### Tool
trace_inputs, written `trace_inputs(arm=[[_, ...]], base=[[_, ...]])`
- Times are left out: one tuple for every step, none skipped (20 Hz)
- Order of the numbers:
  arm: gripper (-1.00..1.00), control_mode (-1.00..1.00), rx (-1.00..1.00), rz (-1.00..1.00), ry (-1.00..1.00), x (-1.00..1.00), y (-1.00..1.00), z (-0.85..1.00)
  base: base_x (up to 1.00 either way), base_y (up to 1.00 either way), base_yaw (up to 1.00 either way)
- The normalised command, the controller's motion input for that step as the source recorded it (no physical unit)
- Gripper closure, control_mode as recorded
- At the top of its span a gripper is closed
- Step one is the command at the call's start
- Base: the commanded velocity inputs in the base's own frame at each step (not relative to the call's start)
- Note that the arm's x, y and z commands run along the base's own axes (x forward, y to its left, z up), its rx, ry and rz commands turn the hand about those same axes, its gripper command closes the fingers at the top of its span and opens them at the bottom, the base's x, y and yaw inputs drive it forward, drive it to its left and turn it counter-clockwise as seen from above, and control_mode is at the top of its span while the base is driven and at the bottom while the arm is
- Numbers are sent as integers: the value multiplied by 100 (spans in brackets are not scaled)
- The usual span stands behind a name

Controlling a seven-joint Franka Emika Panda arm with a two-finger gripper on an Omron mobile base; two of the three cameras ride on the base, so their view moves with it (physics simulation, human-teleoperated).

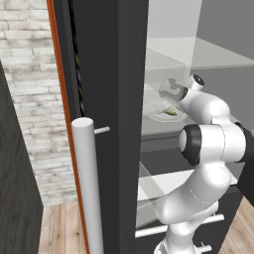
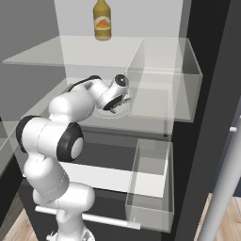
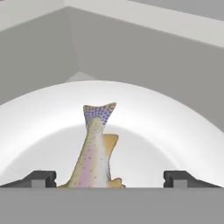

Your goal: Retrieve the fish from the fridge and place it on the saucepan with marinade on the stove.

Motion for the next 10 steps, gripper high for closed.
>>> trace_inputs(arm=[[100,-100,-5,0,3,0,0,-66],[100,-100,-5,0,3,0,0,-64],[100,-100,-5,0,2,0,0,-63],[100,-100,-4,0,1,0,0,-59],[100,-100,-3,0,0,0,0,-55],[100,-100,-3,0,0,0,0,-47],[100,-100,-1,0,0,0,0,-41],[100,-100,0,0,0,0,0,-29],[100,-100,0,0,0,0,0,-26],[100,-100,0,0,0,0,0,-20]], base=[[0,0,0],[0,0,0],[0,0,0],[0,0,0],[0,0,0],[0,0,0],[0,0,0],[0,0,0],[0,0,0],[0,0,0]])
